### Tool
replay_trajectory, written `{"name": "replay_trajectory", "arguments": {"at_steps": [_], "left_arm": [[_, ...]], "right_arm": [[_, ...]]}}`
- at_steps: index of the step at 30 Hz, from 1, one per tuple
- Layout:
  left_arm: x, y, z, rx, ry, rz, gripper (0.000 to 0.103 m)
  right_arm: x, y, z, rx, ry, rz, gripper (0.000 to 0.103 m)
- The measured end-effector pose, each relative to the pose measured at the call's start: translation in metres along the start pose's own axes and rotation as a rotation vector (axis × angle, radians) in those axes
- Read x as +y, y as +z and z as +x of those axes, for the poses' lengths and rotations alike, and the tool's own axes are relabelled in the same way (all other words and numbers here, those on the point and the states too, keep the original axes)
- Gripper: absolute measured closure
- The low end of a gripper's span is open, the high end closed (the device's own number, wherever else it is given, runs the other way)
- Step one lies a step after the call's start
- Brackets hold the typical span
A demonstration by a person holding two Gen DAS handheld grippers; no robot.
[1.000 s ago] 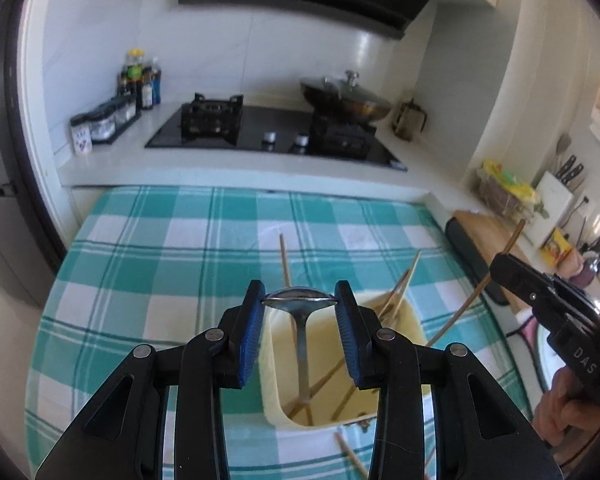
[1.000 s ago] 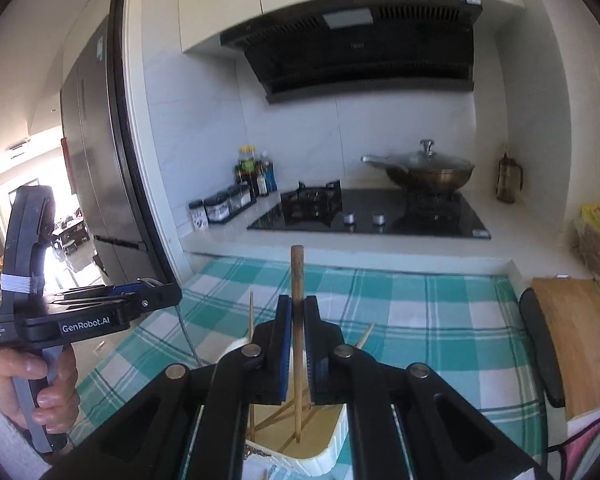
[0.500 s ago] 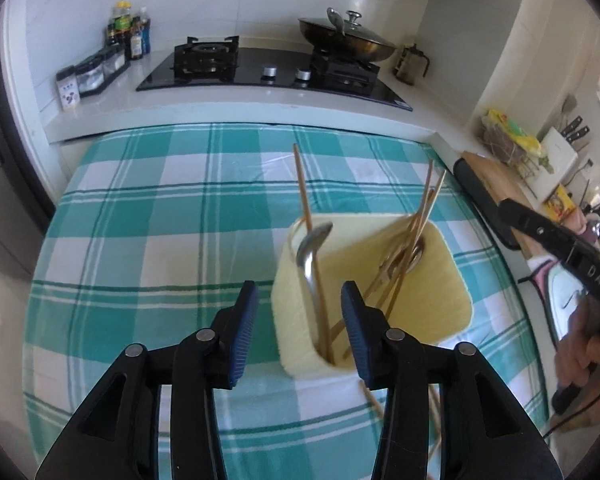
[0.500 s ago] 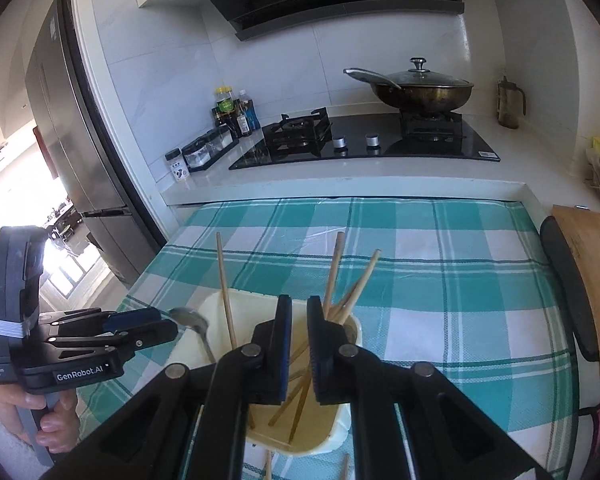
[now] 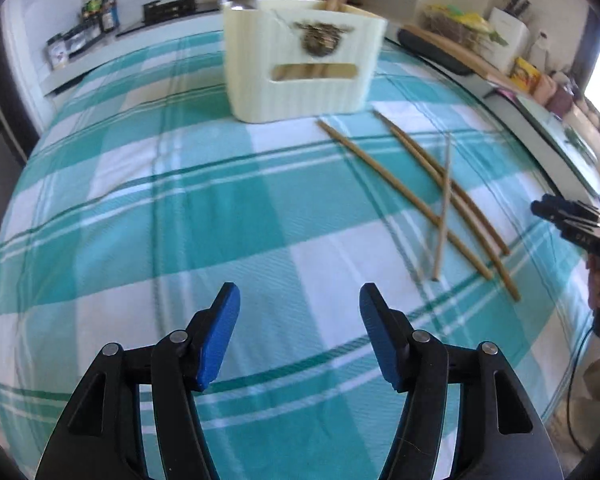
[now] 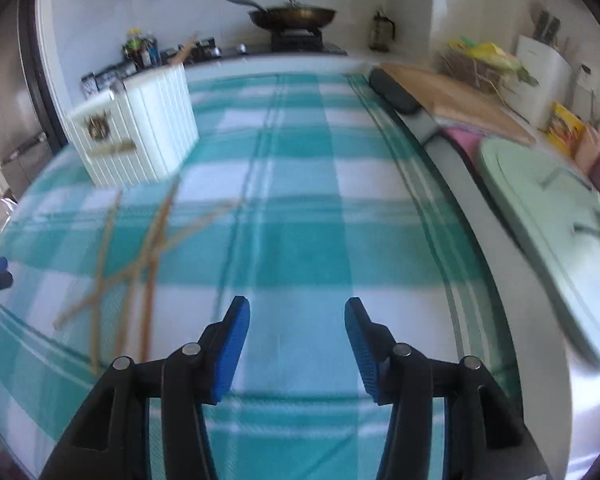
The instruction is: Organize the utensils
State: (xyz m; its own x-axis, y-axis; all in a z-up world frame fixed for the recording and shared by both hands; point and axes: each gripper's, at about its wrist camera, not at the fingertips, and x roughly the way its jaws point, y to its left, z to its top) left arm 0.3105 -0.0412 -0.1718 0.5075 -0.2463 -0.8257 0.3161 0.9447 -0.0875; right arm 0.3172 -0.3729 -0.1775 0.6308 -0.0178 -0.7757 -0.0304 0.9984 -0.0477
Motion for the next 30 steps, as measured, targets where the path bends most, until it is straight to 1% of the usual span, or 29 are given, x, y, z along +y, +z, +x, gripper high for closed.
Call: {"name": "replay_trajectory", "arguments": {"at_steps": [2, 3, 4, 6, 9, 11, 13, 15, 16, 17, 18, 19, 20, 22, 23, 26, 27, 30], "left_arm": [[-0.028, 0.008, 0.002, -0.022, -0.028, 0.075, 0.039], [-0.042, 0.016, 0.002, -0.038, -0.048, 0.117, 0.036], [-0.054, 0.024, 0.003, -0.044, -0.066, 0.160, 0.034], [-0.073, 0.038, 0.010, -0.051, -0.059, 0.219, 0.032], [-0.100, 0.058, 0.031, 0.001, -0.071, 0.304, 0.032], [-0.111, 0.061, 0.045, 0.022, -0.049, 0.345, 0.032], [-0.120, 0.064, 0.060, 0.051, -0.020, 0.389, 0.035], [-0.129, 0.066, 0.073, 0.073, 0.017, 0.431, 0.046], [-0.129, 0.064, 0.078, 0.084, 0.022, 0.440, 0.051], [-0.130, 0.065, 0.078, 0.073, 0.017, 0.438, 0.058], [-0.128, 0.065, 0.079, 0.078, 0.006, 0.432, 0.082], [-0.128, 0.066, 0.080, 0.100, -0.034, 0.418, 0.094], [-0.130, 0.066, 0.079, 0.101, -0.048, 0.408, 0.098], [-0.134, 0.063, 0.075, 0.073, -0.024, 0.410, 0.098], [-0.133, 0.062, 0.072, 0.060, -0.024, 0.394, 0.098], [-0.114, 0.060, 0.049, 0.011, -0.044, 0.263, 0.098], [-0.103, 0.058, 0.036, -0.010, -0.047, 0.198, 0.098], [-0.067, 0.046, 0.008, -0.044, -0.024, 0.026, 0.098]], "right_arm": [[-0.002, -0.025, 0.003, 0.023, -0.039, -0.005, 0.053], [-0.003, -0.033, 0.003, 0.024, -0.047, 0.000, 0.053], [-0.004, -0.038, 0.000, 0.006, -0.041, 0.014, 0.053], [-0.007, -0.044, -0.002, -0.013, -0.039, 0.033, 0.053], [-0.004, -0.047, -0.001, -0.034, -0.054, 0.022, 0.053], [-0.001, -0.047, -0.001, -0.039, -0.063, 0.016, 0.053], [0.001, -0.049, -0.003, -0.043, -0.065, 0.020, 0.053], [0.000, -0.049, -0.003, -0.045, -0.064, 0.022, 0.053], [0.000, -0.050, -0.003, -0.046, -0.063, 0.022, 0.053], [0.000, -0.050, -0.003, -0.046, -0.062, 0.023, 0.053], [0.000, -0.050, -0.003, -0.046, -0.061, 0.024, 0.053], [-0.001, -0.050, -0.003, -0.046, -0.060, 0.025, 0.053], [-0.001, -0.050, -0.003, -0.046, -0.058, 0.027, 0.053], [-0.001, -0.050, -0.003, -0.047, -0.057, 0.028, 0.053], [-0.001, -0.050, -0.003, -0.046, -0.055, 0.028, 0.053], [-0.002, -0.050, -0.003, -0.046, -0.051, 0.033, 0.053], [-0.002, -0.050, -0.003, -0.046, -0.049, 0.034, 0.053], [-0.002, -0.051, -0.003, -0.047, -0.050, 0.033, 0.053]]}}
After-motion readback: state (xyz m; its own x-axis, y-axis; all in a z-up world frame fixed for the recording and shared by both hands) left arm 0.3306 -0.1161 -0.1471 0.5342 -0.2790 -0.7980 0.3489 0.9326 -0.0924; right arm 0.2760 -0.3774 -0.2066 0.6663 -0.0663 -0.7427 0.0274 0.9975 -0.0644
